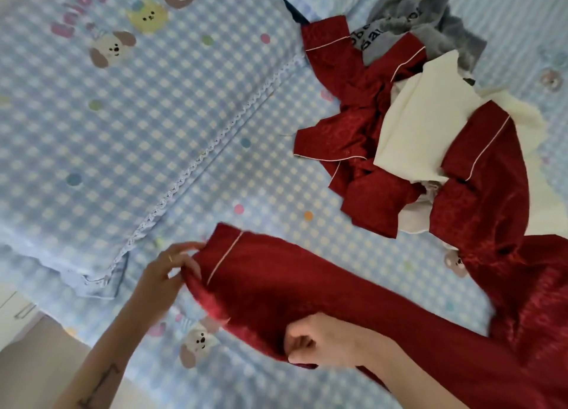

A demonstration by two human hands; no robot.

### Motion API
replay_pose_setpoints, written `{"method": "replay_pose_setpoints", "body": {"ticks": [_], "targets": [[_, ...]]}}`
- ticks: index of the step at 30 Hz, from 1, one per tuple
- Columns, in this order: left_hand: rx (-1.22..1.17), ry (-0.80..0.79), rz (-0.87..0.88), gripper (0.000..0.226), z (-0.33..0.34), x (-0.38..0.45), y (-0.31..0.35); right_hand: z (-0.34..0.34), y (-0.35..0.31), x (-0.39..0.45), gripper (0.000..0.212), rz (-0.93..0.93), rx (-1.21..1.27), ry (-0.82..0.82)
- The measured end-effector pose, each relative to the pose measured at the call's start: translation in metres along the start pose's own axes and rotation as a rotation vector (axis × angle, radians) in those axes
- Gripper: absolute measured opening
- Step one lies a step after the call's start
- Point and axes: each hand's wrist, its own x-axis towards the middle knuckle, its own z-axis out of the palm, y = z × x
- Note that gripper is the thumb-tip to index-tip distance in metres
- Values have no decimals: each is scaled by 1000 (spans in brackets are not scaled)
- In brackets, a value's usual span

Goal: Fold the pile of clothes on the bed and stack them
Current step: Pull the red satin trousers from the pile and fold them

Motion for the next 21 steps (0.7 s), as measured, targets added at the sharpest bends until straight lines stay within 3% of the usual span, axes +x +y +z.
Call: {"method": "replay_pose_setpoints", "body": {"ticks": [1, 3, 5, 6, 7, 9, 11, 13, 16, 19, 21], "targets": [[120, -15, -70, 58, -2, -8, -10, 1, -1, 4, 6, 9, -6, 84], [202, 62, -217, 56, -3, -22, -27, -7, -3, 21, 8, 41, 17, 437], [149, 234, -327, 37, 7, -35, -34, -23, -9, 46, 17, 57, -65, 774], [135, 303, -378, 18, 15, -41, -32, -30, -13, 62, 25, 60, -135, 846], [154, 325, -436, 15, 25, -48, -33, -35, -18, 81, 32, 63, -187, 848], [268, 268, -556, 57, 47, -65, -35, -38, -33, 115, 40, 82, -202, 747], [348, 176, -657, 71, 62, -81, -38, -34, -46, 144, 45, 96, -174, 585], [264, 169, -669, 53, 56, -87, -40, -34, -54, 164, 43, 62, -275, 433], [43, 347, -580, 8, 14, -69, -43, -57, -66, 184, 24, -36, -243, 481], [21, 474, -466, 6, -19, -22, -36, -88, -81, 198, 11, -86, -113, 595], [246, 491, -407, 12, -21, 9, -30, -101, -85, 203, 19, -59, -134, 689]]}}
